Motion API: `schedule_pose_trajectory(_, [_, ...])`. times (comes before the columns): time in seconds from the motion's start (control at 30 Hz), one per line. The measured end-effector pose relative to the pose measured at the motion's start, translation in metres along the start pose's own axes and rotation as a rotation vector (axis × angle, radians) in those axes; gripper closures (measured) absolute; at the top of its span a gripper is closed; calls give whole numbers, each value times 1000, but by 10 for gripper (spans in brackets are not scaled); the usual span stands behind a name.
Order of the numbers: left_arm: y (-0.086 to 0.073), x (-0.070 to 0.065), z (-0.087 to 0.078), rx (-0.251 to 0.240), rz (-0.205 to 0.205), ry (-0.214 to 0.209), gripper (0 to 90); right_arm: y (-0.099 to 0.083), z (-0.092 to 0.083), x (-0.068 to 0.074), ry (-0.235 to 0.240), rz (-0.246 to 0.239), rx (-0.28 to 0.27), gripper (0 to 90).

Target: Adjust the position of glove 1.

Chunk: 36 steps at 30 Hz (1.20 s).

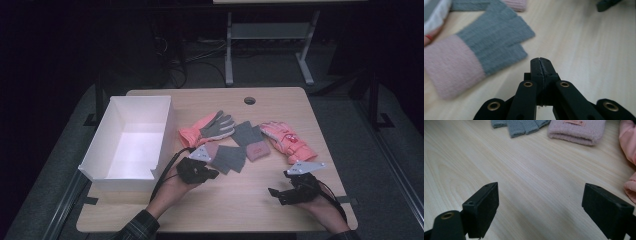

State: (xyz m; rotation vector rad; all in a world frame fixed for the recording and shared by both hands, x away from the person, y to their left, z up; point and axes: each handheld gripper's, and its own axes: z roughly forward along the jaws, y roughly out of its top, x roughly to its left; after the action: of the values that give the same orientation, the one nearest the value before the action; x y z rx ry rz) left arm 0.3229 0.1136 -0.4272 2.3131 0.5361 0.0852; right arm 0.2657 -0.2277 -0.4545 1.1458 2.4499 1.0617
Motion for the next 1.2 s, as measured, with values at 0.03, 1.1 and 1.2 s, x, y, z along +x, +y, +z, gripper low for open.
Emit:
schedule_pose_trajectory(0.03, [2, 2, 2, -5, -6, 2, 897, 0, 0, 0, 0, -3, -1, 138])
schedule_pose_trajectory(1.1, [20, 45, 51, 102, -43, 76, 899, -2, -1, -3, 1, 5, 4, 139])
schedule_pose_trajectory(1.2, [20, 39, 50, 122, -11, 58, 899, -2, -1, -4, 1, 1, -1, 139])
